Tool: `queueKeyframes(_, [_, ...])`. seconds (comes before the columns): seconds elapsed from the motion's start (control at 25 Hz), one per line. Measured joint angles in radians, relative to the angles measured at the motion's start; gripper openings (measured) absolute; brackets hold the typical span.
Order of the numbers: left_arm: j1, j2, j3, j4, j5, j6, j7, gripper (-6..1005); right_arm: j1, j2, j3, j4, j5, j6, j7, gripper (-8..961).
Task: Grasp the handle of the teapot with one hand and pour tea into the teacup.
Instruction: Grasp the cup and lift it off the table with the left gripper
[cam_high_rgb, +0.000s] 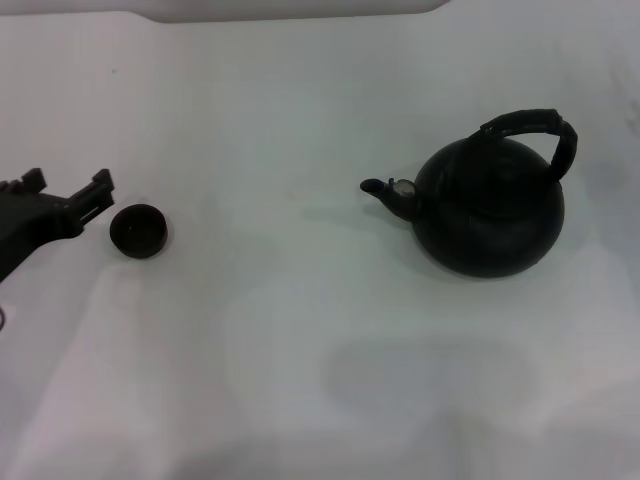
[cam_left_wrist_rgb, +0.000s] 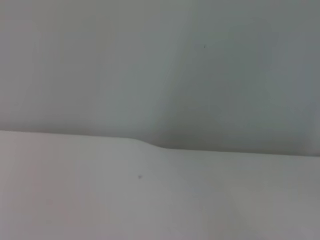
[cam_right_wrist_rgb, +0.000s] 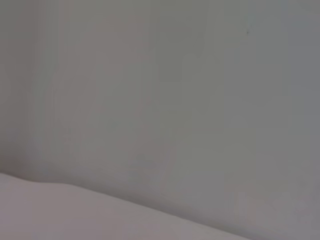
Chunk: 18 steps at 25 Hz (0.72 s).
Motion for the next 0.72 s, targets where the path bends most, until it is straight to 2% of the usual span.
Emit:
queueKeyframes(0.36, [-0.121,0.004,0.068,-0.096,0.0,0.013,-0.104,862,0.006,-0.001,0.001,0.003,0.0,-0.005,-0.02,873])
queueKeyframes(0.72, [-0.144,0.004,0.093,-0.127,0.01,0.034,-0.196,873,0.01,-0.003,0.005,0.007,0.008,-0.031,-0.024,872])
